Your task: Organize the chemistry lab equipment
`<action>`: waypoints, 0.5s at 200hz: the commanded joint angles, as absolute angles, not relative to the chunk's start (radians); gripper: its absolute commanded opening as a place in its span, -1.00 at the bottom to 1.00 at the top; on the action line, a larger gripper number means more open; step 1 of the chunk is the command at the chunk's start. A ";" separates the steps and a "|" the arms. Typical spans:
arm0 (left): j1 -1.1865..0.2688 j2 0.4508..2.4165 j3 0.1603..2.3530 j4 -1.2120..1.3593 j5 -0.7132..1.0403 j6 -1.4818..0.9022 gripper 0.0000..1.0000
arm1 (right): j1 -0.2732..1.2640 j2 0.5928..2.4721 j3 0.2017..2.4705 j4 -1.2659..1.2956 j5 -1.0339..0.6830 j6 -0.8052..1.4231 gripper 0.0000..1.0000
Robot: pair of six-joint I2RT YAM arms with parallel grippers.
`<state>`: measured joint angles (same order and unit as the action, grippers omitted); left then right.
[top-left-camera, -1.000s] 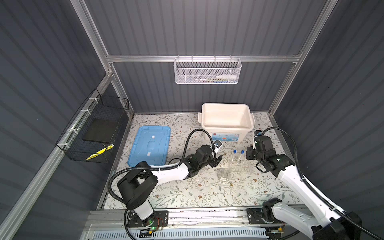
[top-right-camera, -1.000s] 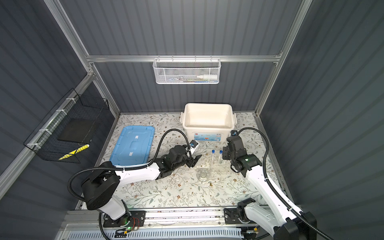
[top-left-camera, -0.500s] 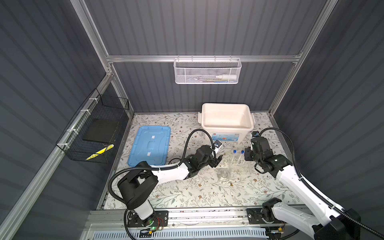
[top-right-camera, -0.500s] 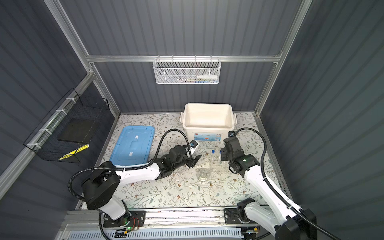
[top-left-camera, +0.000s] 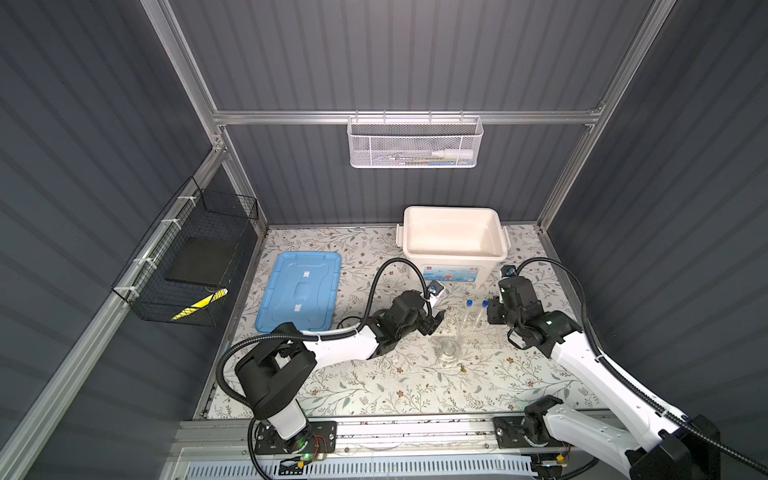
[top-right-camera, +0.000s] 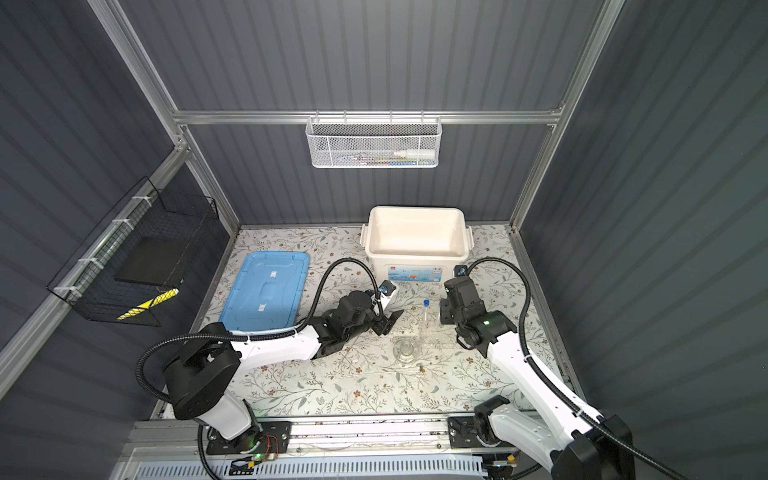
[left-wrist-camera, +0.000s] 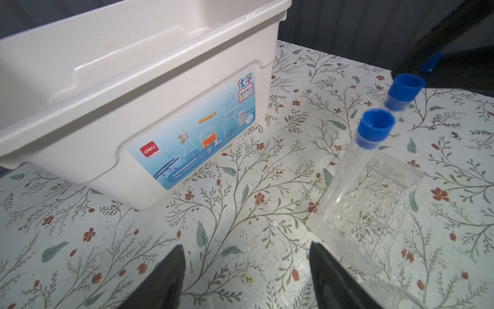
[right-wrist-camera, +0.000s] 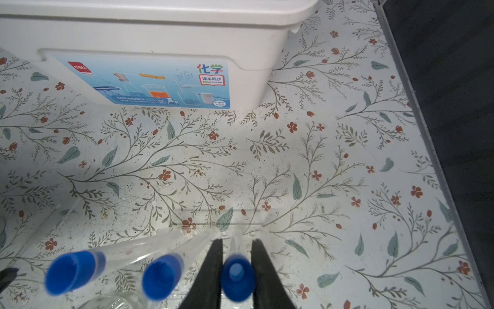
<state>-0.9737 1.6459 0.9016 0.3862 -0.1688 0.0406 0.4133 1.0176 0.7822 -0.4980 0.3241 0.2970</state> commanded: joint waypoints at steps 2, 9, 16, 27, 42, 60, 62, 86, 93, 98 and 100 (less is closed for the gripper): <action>-0.977 1.657 0.891 0.385 -0.168 0.029 0.50 | 0.420 1.009 0.769 -0.495 0.344 0.317 -0.57; -0.977 1.657 0.891 0.385 -0.168 0.029 0.50 | 0.421 1.009 0.767 -0.494 0.342 0.317 -0.57; -0.977 1.657 0.891 0.386 -0.168 0.029 0.50 | 0.421 1.010 0.766 -0.492 0.342 0.319 -0.57; -0.977 1.658 0.891 0.387 -0.170 0.028 0.50 | 0.424 1.011 0.764 -0.491 0.341 0.324 -0.57; -0.977 1.658 0.891 0.387 -0.170 0.026 0.50 | 0.429 1.013 0.760 -0.490 0.340 0.328 -0.57; -0.976 1.660 0.894 0.388 -0.172 0.026 0.50 | 0.432 1.014 0.754 -0.490 0.341 0.333 -0.56; -0.976 1.660 0.894 0.388 -0.171 0.026 0.50 | 0.433 1.014 0.754 -0.490 0.341 0.334 -0.56; -0.976 1.661 0.893 0.387 -0.172 0.026 0.50 | 0.436 1.009 0.749 -0.491 0.344 0.337 -0.54; -0.976 1.661 0.893 0.388 -0.171 0.024 0.50 | 0.436 1.008 0.748 -0.489 0.345 0.337 -0.54; -0.976 1.661 0.894 0.388 -0.172 0.024 0.50 | 0.435 1.008 0.748 -0.489 0.345 0.337 -0.54; -0.977 1.661 0.895 0.388 -0.171 0.024 0.50 | 0.437 1.008 0.748 -0.488 0.346 0.337 -0.54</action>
<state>-0.9737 1.6459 0.9009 0.3866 -0.1688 0.0402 0.4297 1.0176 0.7628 -0.4805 0.3305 0.3206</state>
